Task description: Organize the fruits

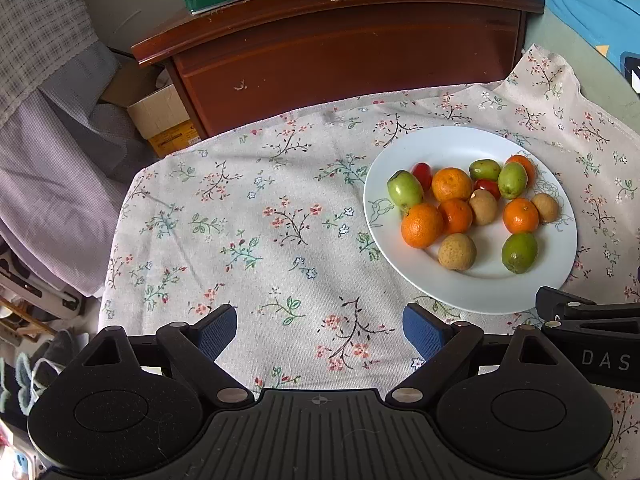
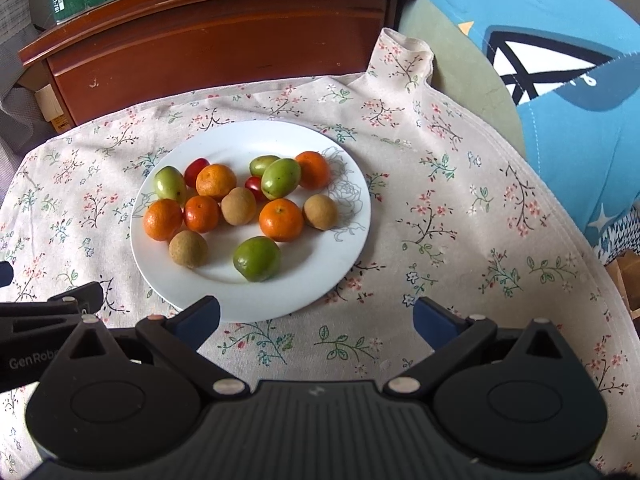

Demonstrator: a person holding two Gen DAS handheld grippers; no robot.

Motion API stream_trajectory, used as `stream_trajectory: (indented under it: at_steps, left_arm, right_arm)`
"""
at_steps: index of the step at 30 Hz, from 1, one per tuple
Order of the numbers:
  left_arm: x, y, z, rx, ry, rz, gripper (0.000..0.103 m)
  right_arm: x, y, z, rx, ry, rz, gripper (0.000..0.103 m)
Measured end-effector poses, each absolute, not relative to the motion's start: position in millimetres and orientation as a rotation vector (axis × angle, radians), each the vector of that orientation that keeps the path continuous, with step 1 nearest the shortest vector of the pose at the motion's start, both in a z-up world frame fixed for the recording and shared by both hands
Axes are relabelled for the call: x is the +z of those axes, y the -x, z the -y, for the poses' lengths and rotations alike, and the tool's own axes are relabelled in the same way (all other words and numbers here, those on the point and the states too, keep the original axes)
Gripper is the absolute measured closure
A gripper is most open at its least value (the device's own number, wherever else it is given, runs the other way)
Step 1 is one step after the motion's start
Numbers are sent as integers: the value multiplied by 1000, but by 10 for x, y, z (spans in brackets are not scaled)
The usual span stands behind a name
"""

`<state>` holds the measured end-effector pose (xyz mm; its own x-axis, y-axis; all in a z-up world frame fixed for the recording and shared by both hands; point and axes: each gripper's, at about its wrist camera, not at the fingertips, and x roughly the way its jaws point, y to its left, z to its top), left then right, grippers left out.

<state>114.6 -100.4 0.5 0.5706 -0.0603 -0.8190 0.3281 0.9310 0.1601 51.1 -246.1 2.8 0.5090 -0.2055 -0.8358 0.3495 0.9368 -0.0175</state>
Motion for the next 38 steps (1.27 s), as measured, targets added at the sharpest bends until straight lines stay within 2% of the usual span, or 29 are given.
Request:
stream_trajectory:
  at_steps: [22,33,38]
  left_arm:
    - [-104,-727,457,-147,-263,-987,11]
    - [-17,-713,218,-122,-196,-979,11]
    - [3,-715,223,-125,-193,-968,11]
  right_arm:
    - [-209,-117,2029,-46,-138,-982,1]
    - [-475,212,1486,299,55,-882,1]
    - [-578,335,1294,395,170,-766,1]
